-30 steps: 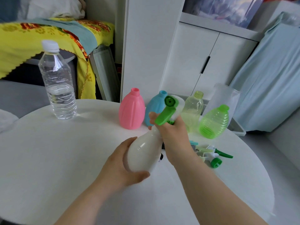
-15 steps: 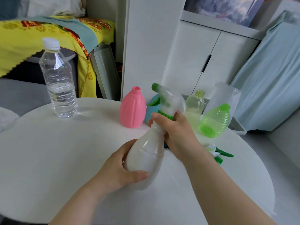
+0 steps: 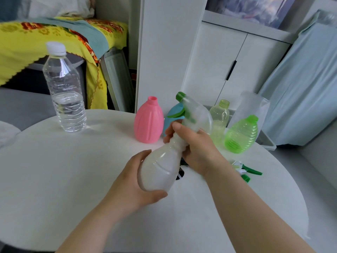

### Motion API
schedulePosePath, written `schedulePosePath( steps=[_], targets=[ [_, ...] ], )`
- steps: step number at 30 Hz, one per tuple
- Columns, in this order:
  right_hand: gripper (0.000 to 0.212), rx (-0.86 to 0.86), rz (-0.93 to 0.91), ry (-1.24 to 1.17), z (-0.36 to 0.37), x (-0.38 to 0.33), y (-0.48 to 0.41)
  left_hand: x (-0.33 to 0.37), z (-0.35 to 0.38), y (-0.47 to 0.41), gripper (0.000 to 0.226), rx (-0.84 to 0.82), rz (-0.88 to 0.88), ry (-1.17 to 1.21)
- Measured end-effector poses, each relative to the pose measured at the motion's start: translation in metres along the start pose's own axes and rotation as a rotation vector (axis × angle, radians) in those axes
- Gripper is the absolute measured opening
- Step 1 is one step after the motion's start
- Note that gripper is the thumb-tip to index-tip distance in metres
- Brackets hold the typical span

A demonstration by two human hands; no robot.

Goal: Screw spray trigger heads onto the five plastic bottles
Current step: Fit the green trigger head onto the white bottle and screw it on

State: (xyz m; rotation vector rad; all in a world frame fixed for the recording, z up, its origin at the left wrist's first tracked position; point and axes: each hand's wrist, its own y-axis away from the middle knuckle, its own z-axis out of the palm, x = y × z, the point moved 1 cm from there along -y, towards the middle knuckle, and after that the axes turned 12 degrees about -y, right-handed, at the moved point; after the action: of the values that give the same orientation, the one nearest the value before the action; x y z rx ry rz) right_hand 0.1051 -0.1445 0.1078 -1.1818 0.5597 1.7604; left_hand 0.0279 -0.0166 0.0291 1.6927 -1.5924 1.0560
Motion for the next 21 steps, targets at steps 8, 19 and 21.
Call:
schedulePosePath(
  steps=[8,19,21],
  targets=[
    [0.018,0.106,-0.042,0.023,0.003,0.007,-0.001,0.006,0.006,-0.004,0.069,0.024,-0.006,-0.053],
    [0.022,0.209,-0.088,0.183,0.004,0.009,0.001,0.000,0.011,-0.006,0.073,0.117,0.061,-0.017],
    [0.018,0.154,-0.150,0.168,0.001,0.011,0.009,-0.003,0.006,-0.005,0.073,0.191,0.046,-0.033]
  ],
)
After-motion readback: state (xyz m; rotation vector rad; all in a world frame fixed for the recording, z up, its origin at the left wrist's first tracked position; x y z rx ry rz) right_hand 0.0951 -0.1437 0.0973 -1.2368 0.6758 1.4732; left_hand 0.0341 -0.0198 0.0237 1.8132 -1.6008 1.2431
